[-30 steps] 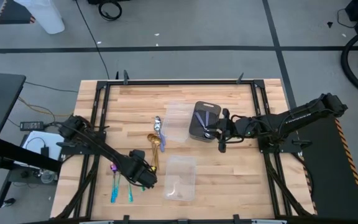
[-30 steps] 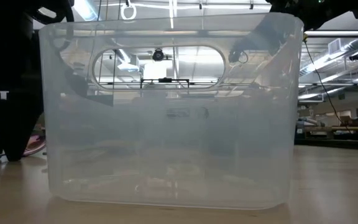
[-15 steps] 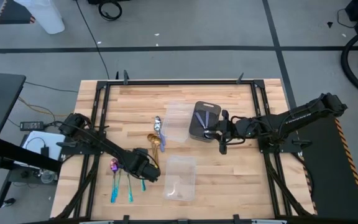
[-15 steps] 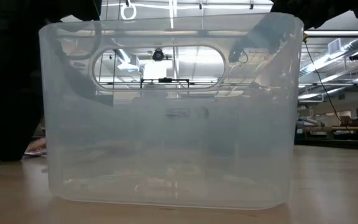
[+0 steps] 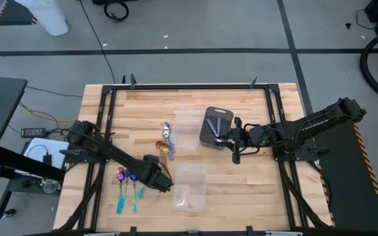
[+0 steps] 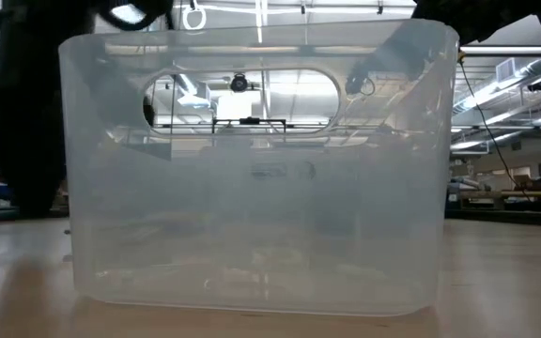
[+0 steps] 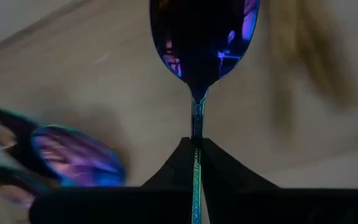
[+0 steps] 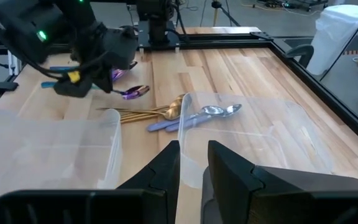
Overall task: Sort silverware by color (type)
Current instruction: Put the blue spoon into the top transparent bin
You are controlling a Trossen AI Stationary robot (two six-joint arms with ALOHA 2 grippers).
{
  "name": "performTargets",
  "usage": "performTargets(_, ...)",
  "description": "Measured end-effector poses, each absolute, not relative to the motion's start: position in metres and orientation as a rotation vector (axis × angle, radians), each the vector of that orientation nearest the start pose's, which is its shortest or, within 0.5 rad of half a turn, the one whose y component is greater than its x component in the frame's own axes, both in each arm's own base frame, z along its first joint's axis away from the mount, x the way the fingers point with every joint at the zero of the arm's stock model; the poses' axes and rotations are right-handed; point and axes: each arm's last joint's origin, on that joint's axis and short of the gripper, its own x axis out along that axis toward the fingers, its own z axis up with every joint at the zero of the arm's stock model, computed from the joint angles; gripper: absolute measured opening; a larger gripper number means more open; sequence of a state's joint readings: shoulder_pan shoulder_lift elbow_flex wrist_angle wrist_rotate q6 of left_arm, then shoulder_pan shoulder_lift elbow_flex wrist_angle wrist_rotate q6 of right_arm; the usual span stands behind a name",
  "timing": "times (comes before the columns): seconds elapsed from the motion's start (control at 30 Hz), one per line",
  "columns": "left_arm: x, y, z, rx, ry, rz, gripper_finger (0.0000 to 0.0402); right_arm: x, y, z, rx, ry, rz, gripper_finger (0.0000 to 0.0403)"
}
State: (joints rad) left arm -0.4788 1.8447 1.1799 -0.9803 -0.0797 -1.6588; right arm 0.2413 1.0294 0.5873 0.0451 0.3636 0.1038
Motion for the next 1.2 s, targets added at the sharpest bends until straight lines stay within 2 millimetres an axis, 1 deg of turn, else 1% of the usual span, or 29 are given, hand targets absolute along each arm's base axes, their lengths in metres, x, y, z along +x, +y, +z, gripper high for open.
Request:
performTargets(0.3,0.296,-0.136,0.185,-0.768,1.278,0.969,0.0018,0.215,0.043,0.242,-0.017,0.377,-0.125,0.0093)
performTargets(0.43,0.305,-0.132,0.205,-0.722,1.246,0.959,0.0019,0.214,0.043,0.242,-0.017,0.377,-0.125,0.0093)
performTargets(0.6,0.311,-0.122,0.232,-0.632,1.222,0.976,0.0019,0.215,0.043,0.242,-0.017,0.377,-0.124,0.0093)
performTargets(0.77,0.317,-0.111,0.257,-0.536,1.182,0.964,0.0019,0.215,0.043,0.242,-0.017,0.378,-0.123,0.0093)
performTargets(0.93,0.326,-0.098,0.277,-0.427,1.141,0.911,0.0019,0.214,0.042,0.240,-0.023,0.400,-0.124,0.0093)
performTargets(1.1,0.334,-0.079,0.288,-0.329,1.130,0.875,0.0020,0.212,0.042,0.237,-0.018,0.430,-0.146,0.0093)
performTargets(1.2,0.338,-0.065,0.291,-0.274,1.151,0.853,0.0020,0.212,0.041,0.236,-0.015,0.438,-0.179,0.0094)
